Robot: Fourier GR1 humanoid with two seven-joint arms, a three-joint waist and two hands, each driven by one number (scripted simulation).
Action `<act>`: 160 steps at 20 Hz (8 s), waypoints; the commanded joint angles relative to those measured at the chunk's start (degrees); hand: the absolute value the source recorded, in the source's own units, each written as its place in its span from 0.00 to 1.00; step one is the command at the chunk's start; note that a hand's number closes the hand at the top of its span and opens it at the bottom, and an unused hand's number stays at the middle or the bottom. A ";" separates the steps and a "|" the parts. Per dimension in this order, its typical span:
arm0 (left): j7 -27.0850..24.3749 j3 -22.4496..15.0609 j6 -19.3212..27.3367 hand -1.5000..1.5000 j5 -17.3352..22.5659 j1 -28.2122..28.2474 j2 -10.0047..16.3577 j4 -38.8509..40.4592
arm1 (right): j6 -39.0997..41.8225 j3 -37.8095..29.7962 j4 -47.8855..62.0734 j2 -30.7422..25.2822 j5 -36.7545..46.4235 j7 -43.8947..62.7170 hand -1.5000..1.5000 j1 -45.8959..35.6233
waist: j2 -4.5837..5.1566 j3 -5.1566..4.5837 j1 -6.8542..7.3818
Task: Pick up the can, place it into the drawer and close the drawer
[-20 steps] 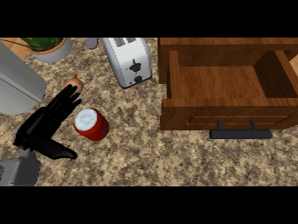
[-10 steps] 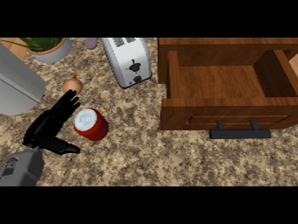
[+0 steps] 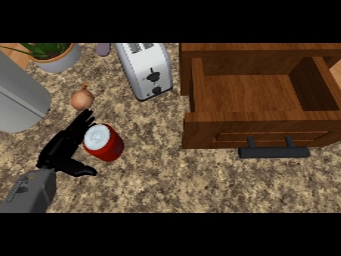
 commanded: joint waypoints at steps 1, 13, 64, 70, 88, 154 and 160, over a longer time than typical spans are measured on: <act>-3.37 -0.61 1.34 0.00 -1.53 -2.64 -2.34 4.77 | -1.75 -0.23 -0.78 -1.43 -1.06 3.50 0.00 -2.76 | -0.03 0.01 0.27; -12.15 0.61 0.80 0.00 -3.97 -8.24 -3.21 20.78 | 1.34 -3.92 -1.16 -1.87 -5.49 5.39 0.00 -0.75 | 0.07 -0.02 -0.19; 31.94 -15.69 52.42 1.00 7.54 -16.59 -14.49 -44.17 | -0.41 -0.56 -7.32 3.91 -5.47 3.55 0.00 7.24 | -0.31 0.08 -0.17; 35.53 -11.70 50.98 1.00 7.28 -25.87 -14.05 -39.24 | -4.69 3.03 -7.31 3.89 -1.50 5.27 0.00 1.82 | -0.16 0.07 0.30; 23.78 -15.95 58.30 1.00 17.11 -49.70 -14.50 -8.73 | -4.79 3.32 -7.23 3.91 0.35 5.47 0.00 0.06 | 0.24 0.07 -0.94; 4.03 -44.93 75.42 0.00 56.20 -61.60 -14.50 9.01 | -2.65 19.98 -10.91 -2.16 41.30 -4.75 0.00 -22.35 | 1.16 0.10 -0.91; 5.23 -42.94 73.28 0.00 55.51 -60.65 -14.50 9.76 | -6.63 27.92 -5.36 -3.72 57.73 -5.70 0.00 -29.40 | 0.50 0.02 1.52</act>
